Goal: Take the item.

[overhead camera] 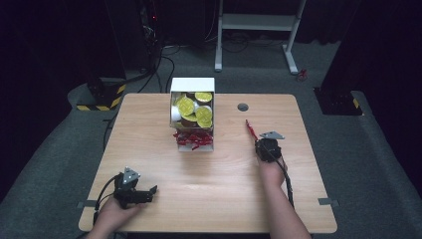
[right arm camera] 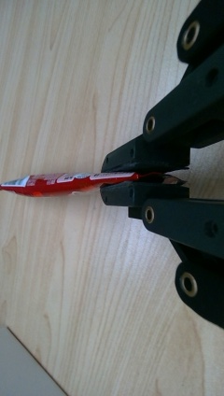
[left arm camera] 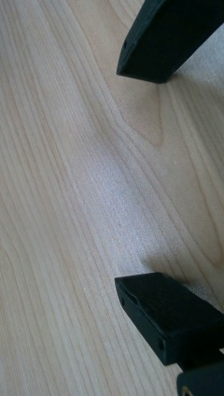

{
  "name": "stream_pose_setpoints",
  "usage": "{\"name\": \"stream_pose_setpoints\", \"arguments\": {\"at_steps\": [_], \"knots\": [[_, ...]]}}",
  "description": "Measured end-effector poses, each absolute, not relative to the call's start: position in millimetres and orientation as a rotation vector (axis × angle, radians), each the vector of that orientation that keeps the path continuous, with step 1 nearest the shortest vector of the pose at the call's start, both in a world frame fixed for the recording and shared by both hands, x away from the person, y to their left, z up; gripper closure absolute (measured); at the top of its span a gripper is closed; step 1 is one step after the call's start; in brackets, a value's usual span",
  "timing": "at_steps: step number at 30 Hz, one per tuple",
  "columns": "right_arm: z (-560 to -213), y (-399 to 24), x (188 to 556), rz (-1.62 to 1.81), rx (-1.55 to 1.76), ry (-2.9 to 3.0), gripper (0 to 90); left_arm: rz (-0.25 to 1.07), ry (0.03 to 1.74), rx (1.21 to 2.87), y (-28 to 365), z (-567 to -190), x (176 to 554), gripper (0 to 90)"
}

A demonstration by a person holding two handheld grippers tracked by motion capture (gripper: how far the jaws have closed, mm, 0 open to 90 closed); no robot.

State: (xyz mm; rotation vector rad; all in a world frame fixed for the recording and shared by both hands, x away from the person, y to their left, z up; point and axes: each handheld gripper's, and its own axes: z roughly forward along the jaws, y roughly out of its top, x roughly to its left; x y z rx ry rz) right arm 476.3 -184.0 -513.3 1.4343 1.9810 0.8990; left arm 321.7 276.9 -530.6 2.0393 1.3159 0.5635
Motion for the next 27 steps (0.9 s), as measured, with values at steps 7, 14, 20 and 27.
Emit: {"name": "stream_pose_setpoints", "arguments": {"at_steps": [7,14,20,27], "knots": [[-509.7,-179.7,473.5,0.909,1.405,1.987,83.5,0.559,1.319,2.035,276.6,-530.7,321.7,2.0],[-513.0,-180.9,474.8,0.923,1.423,1.987,79.3,0.556,1.318,2.029,276.4,-530.9,321.2,2.1],[-509.1,-175.9,471.7,0.970,1.425,1.981,74.4,0.556,1.315,2.037,276.8,-530.6,321.2,2.0],[-500.4,-176.3,467.9,0.990,1.410,1.969,71.4,0.556,1.315,2.038,276.8,-530.6,321.3,2.1]]}}
